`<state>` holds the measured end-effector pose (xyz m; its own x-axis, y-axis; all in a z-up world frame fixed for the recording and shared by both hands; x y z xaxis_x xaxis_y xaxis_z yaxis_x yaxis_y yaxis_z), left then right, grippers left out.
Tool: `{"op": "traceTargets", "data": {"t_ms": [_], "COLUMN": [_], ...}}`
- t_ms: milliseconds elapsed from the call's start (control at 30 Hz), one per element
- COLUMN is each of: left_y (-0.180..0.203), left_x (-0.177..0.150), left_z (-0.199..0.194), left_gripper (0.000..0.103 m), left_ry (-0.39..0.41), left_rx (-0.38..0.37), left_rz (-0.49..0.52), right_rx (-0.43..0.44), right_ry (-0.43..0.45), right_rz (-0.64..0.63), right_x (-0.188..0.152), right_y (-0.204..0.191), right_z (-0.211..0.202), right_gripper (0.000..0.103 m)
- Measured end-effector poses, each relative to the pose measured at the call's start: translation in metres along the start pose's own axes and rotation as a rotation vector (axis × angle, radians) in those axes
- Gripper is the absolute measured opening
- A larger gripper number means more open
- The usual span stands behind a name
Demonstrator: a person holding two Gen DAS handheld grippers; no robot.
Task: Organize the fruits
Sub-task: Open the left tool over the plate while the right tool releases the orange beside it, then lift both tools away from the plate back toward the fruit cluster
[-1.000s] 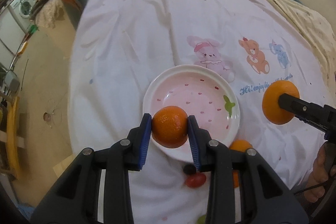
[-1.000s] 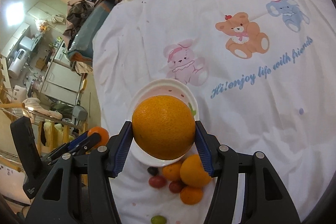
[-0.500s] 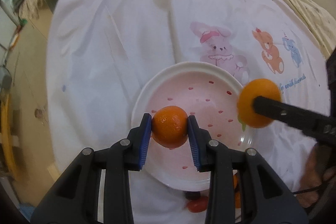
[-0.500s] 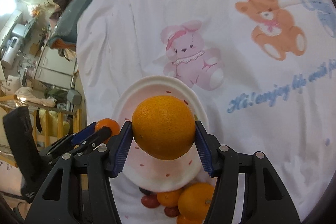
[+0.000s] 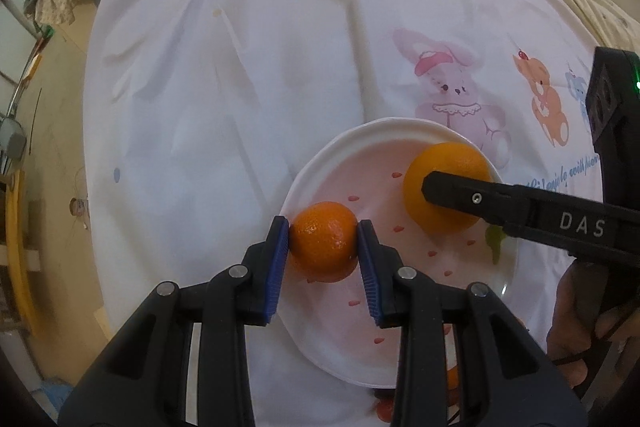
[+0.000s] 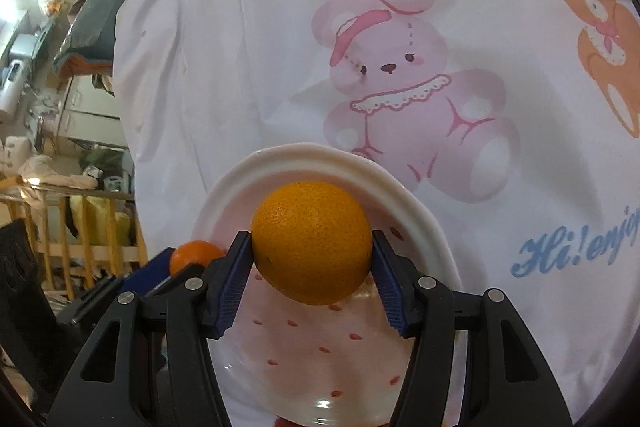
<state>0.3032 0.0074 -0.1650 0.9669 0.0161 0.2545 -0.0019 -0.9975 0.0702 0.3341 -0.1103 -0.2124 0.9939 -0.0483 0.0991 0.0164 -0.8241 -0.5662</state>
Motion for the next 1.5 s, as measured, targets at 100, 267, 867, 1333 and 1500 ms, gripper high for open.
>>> {"op": "traceTargets", "data": {"t_ms": [100, 267, 867, 1333, 1500], "left_y": [0.001, 0.010, 0.024, 0.000, -0.009], "left_x": [0.002, 0.005, 0.023, 0.028, 0.020], "left_z": [0.001, 0.006, 0.024, -0.008, -0.026], "left_gripper": [0.030, 0.031, 0.047, 0.071, 0.071], "left_ry": [0.005, 0.021, 0.037, 0.127, 0.151], "left_rx": [0.005, -0.026, -0.045, -0.019, -0.020], "left_rz": [-0.001, -0.009, -0.072, -0.142, -0.176], "right_rx": [0.024, 0.059, 0.093, 0.074, 0.042], "right_ry": [-0.004, 0.045, 0.118, 0.124, 0.154], "right_rz": [0.028, 0.049, 0.096, 0.041, -0.002], "right_x": [0.000, 0.003, 0.010, -0.005, -0.017], "right_y": [0.001, 0.002, 0.020, 0.012, 0.008], "right_z": [0.000, -0.018, -0.063, -0.077, -0.096], "right_gripper": [0.065, 0.083, 0.083, 0.083, 0.083]}}
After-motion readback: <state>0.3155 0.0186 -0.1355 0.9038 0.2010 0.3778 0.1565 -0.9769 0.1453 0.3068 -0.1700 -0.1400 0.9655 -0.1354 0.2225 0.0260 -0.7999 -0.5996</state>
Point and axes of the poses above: each gripper's, at about its wrist camera, not at the fingertips, and z roughly the way its jaws point, y to its right, x to its top, the point moved 9 cm from there along z, roughly the way its jaws point, and after that the axes turned 1 degree about -z, right-handed, at the moved point
